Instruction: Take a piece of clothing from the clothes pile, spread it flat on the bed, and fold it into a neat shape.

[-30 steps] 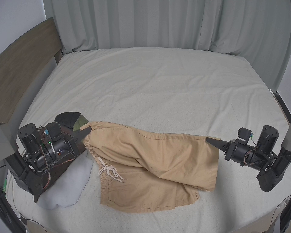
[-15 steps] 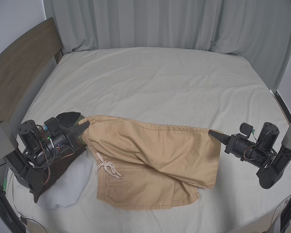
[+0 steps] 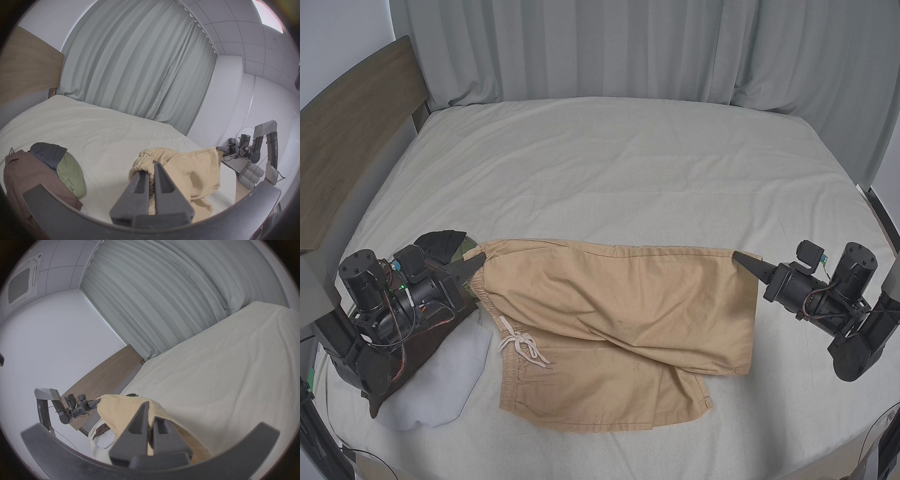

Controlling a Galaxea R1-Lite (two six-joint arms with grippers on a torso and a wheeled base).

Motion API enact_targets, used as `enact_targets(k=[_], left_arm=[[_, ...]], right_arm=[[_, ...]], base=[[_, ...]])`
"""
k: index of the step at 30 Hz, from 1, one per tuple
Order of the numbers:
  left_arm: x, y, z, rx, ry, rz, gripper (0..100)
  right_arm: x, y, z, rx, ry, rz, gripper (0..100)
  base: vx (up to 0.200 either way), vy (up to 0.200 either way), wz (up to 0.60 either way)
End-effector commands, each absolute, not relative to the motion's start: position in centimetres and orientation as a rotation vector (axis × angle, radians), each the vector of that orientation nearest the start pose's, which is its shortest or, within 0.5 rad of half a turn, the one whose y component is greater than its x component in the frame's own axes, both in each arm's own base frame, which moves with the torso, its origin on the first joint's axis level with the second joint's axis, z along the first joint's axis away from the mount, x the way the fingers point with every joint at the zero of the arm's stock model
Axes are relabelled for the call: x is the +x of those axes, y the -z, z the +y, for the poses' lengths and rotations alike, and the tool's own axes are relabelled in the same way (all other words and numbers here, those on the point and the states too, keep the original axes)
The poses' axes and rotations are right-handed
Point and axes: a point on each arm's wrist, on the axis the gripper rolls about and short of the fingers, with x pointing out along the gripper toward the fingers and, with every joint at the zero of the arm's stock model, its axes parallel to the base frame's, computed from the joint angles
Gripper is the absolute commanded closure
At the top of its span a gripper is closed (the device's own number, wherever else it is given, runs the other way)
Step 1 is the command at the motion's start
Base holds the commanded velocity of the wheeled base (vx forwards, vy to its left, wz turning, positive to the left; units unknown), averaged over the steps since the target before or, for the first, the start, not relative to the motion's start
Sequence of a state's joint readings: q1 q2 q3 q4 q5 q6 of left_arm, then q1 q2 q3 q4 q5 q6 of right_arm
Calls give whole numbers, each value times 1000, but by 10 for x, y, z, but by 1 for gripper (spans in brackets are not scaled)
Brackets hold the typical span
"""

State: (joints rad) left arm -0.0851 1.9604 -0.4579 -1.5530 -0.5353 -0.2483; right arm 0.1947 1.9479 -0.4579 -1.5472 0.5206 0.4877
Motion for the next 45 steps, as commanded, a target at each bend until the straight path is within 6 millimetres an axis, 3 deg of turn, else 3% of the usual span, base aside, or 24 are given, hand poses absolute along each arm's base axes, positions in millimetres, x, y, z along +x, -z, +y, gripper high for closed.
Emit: enact_targets(k=[1,45], left_arm=[[299,-110,-37,-230,621,39,100],[303,-99,-30,-228,594,67,100]], right_arm=[[293,-120,69,455,-713,100,100],[301,-123,55,444,-666,68,100]], base=[[0,0,0],[0,0,0]])
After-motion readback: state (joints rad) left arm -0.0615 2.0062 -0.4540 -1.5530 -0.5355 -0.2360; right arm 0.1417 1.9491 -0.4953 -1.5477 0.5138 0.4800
